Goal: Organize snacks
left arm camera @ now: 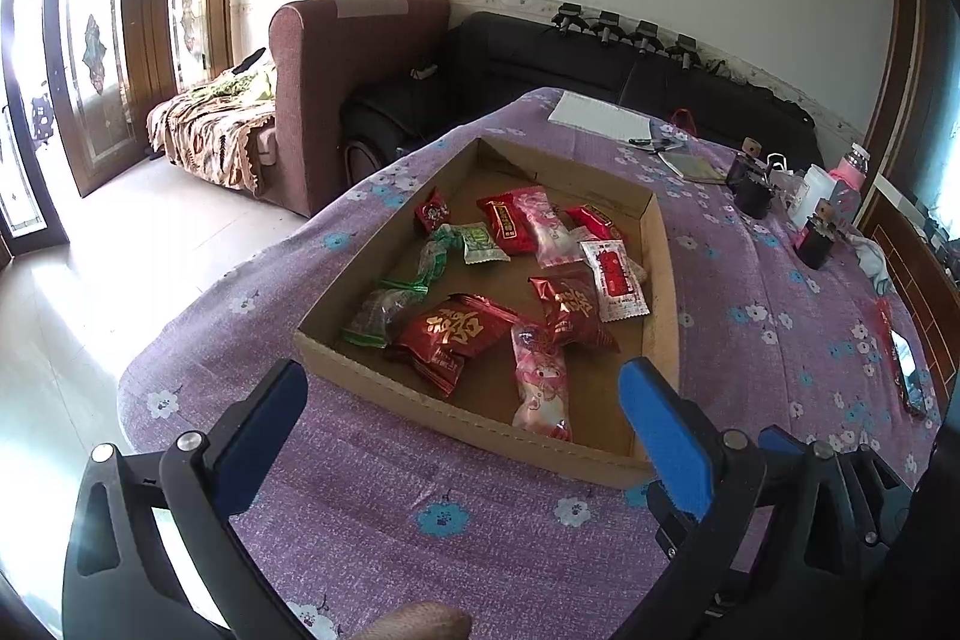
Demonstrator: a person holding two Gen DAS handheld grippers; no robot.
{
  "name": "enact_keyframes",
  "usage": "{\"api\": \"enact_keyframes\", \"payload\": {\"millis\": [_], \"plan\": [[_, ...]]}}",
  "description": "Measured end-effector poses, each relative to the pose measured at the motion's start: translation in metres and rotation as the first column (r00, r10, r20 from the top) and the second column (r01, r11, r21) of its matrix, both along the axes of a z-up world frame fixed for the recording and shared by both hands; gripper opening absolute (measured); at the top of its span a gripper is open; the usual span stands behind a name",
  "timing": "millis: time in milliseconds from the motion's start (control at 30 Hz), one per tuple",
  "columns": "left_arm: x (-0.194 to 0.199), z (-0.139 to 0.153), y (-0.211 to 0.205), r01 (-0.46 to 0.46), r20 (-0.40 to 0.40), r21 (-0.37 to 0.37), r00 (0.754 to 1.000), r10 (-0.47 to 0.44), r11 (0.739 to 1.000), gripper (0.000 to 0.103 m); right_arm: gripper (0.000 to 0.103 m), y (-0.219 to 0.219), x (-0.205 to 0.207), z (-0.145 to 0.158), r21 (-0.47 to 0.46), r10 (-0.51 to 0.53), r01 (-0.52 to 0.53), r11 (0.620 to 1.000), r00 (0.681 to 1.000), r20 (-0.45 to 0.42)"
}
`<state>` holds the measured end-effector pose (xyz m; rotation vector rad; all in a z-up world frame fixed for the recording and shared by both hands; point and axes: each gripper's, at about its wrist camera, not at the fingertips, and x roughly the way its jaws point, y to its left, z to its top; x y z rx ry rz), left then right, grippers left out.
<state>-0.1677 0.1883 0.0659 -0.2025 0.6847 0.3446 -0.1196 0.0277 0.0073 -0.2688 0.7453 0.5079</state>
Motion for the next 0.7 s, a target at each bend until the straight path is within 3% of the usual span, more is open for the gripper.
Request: {"api": "enact_keyframes", "payload": {"millis": [700], "plan": [[0.0078,-0.0080,0.0059,-0.007,-0.030,-0.012,1.000,0.007,1.000,0.103,0.076,0.0096,0.0090,-0.0062,0.002,0.010,-0.010,1.000,1.000,-0.030]]}}
